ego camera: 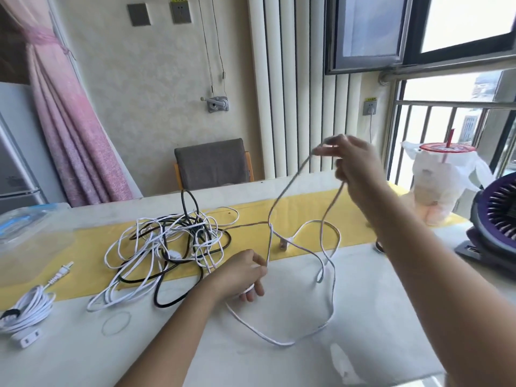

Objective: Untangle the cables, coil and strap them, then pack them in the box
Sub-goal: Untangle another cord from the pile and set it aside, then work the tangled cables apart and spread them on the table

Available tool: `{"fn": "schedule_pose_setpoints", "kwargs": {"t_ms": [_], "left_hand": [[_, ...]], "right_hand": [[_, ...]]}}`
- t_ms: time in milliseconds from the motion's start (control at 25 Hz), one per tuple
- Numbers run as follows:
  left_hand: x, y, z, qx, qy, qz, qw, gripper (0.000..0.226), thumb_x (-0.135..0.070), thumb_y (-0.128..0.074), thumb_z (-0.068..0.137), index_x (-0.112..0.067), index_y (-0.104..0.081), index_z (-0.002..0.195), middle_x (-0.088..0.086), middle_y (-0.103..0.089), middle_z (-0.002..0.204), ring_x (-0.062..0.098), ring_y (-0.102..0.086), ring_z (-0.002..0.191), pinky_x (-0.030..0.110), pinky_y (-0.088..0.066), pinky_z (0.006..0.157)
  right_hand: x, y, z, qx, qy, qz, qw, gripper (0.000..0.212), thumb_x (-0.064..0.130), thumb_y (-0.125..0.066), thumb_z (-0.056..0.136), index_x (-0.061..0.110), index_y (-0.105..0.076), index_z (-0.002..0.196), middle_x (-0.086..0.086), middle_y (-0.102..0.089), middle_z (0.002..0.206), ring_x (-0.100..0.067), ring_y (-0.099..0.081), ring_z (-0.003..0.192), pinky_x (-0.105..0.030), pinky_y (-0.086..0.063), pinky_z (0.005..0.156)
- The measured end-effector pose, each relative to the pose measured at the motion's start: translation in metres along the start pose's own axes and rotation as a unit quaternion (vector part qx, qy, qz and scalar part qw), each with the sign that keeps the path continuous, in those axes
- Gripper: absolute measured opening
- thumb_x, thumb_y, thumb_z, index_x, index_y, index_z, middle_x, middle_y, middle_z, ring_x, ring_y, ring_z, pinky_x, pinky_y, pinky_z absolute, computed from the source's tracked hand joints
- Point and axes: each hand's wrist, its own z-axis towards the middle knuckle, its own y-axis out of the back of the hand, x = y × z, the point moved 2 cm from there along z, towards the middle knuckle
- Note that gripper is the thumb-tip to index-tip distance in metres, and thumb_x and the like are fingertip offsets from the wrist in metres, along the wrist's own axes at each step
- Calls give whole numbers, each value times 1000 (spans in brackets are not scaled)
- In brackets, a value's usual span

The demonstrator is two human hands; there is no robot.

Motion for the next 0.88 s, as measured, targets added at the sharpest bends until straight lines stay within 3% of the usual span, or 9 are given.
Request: {"fn": "schedule_pose_setpoints", "kwargs": {"t_ms": [80, 120, 240, 280, 440, 600, 760, 840, 880], "left_hand": [[-2, -2, -2, -29, -24, 32, 999, 10, -26, -54, 95, -17, -54, 100, 0, -61, 58, 9, -43, 33, 15, -31, 37], [-5, -4, -2, -45, -50, 28, 997, 11, -27, -55, 94, -17, -56, 94, -1, -59, 55, 10, -41, 33, 15, -30, 37], [-19, -14, -4, -97, -130, 27, 986, 19, -29, -50, 97, -18, -63, 88, -5, -55, 49, 12, -42, 40, 16, -34, 40], [-23, -19, -5, -105, -148, 44, 982, 20, -29, -49, 97, -19, -64, 88, -6, -55, 48, 10, -45, 41, 17, -35, 41], [-30, -34, -4, -129, -200, 149, 960, 20, -28, -47, 98, -19, -65, 96, -1, -58, 58, 22, -58, 62, 22, -36, 54], [-31, -43, -4, -143, -242, 248, 927, 22, -31, -44, 99, -21, -64, 102, 5, -67, 92, 27, -59, 88, 31, -39, 69], [-20, -46, -2, -134, -250, 274, 919, 27, -33, -44, 98, -21, -69, 102, 0, -53, 110, 22, -56, 97, 32, -40, 76], [-16, -47, -1, -132, -242, 226, 934, 33, -36, -41, 94, -19, -69, 96, 0, -55, 104, 21, -56, 94, 34, -44, 78], [-14, -48, -1, -129, -234, 201, 942, 35, -36, -39, 93, -17, -68, 92, 0, -60, 101, 21, -57, 94, 35, -44, 80]], "right_hand": [[7, 42, 3, -111, 19, -189, 976, 25, 15, -41, 96, 12, -64, 85, -14, -70, 88, -15, -51, 54, -25, -39, 50], [4, 59, 5, -131, 3, -344, 930, 23, 14, -43, 93, 13, -64, 84, -17, -69, 95, -24, -60, 71, -30, -44, 60], [-16, 75, -4, -55, -124, -691, 710, 22, 6, -45, 88, 8, -60, 104, -17, -57, 120, -35, -50, 112, -38, -41, 87], [-23, 68, -7, -11, -107, -733, 671, 32, 4, -43, 87, 9, -58, 115, -15, -50, 129, -35, -42, 121, -41, -37, 97], [-47, -8, -23, 263, 147, -613, 731, 57, 4, -41, 86, 24, -44, 139, -1, -30, 154, -23, -14, 145, -45, -6, 117], [-87, -46, -35, 385, 236, -678, 580, 51, 18, -41, 96, 27, -32, 146, -2, -10, 160, -25, 3, 148, -45, 8, 117], [-104, -46, -39, 416, 339, -685, 493, 61, 6, -39, 96, 30, -22, 150, -4, 5, 161, -28, 0, 147, -41, -1, 119], [-106, -49, -47, 466, 343, -647, 497, 51, 7, -39, 97, 29, -38, 143, 0, -3, 161, -25, -13, 146, -41, -26, 112], [-104, -49, -50, 470, 328, -631, 522, 49, 4, -40, 95, 27, -45, 138, 0, -10, 160, -24, -26, 140, -38, -40, 96]]}}
